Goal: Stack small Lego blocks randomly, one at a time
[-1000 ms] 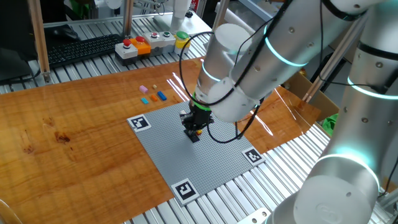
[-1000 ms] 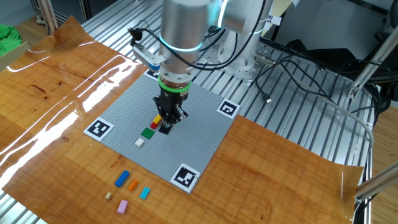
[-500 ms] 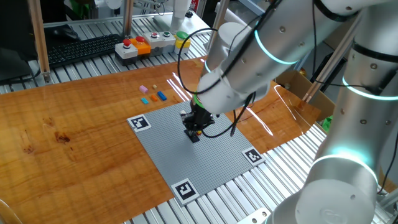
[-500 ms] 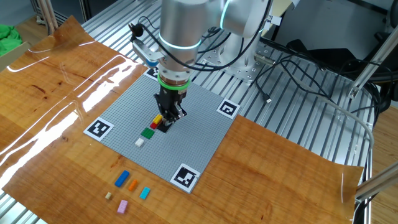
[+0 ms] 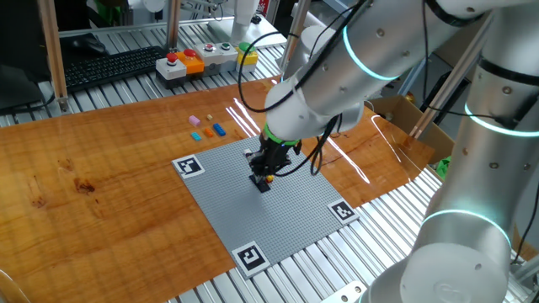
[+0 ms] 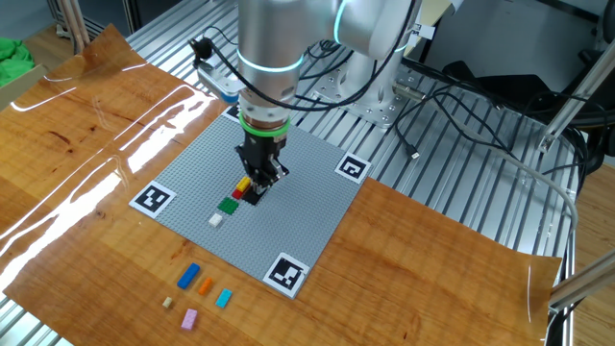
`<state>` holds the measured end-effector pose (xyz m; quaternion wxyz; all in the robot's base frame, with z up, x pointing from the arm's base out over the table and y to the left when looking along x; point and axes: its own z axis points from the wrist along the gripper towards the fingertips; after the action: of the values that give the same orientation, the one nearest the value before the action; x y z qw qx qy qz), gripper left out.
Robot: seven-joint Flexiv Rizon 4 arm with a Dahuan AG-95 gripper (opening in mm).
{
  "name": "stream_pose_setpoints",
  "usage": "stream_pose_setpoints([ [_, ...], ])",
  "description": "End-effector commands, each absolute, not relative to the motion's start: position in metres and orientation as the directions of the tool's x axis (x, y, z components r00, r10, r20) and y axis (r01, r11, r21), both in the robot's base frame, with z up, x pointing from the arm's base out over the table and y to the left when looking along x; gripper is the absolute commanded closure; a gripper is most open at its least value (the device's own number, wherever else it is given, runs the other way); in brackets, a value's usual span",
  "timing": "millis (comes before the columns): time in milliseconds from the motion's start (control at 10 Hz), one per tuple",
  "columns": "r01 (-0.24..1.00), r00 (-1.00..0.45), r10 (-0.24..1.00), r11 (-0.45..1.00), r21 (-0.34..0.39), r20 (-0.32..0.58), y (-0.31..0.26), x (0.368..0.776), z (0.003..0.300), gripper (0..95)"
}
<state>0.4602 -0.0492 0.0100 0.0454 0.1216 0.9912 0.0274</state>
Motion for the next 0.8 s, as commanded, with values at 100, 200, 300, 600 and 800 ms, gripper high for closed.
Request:
stream_pose_setpoints([
  [100, 0.222, -0.97, 0.229, 0.972, 0.078, -0.087, -0.048, 0.466, 0.001, 95.0],
  [200, 0.217, -0.972, 0.223, 0.973, 0.076, -0.08, -0.047, 0.466, 0.005, 95.0],
  [300, 0.218, -0.973, 0.222, 0.974, 0.068, -0.066, -0.045, 0.466, 0.01, 95.0],
  [600, 0.203, -0.976, 0.207, 0.977, 0.063, -0.062, -0.045, 0.464, 0.012, 95.0],
  [800, 0.198, -0.978, 0.201, 0.978, 0.062, -0.062, -0.046, 0.462, 0.012, 95.0],
])
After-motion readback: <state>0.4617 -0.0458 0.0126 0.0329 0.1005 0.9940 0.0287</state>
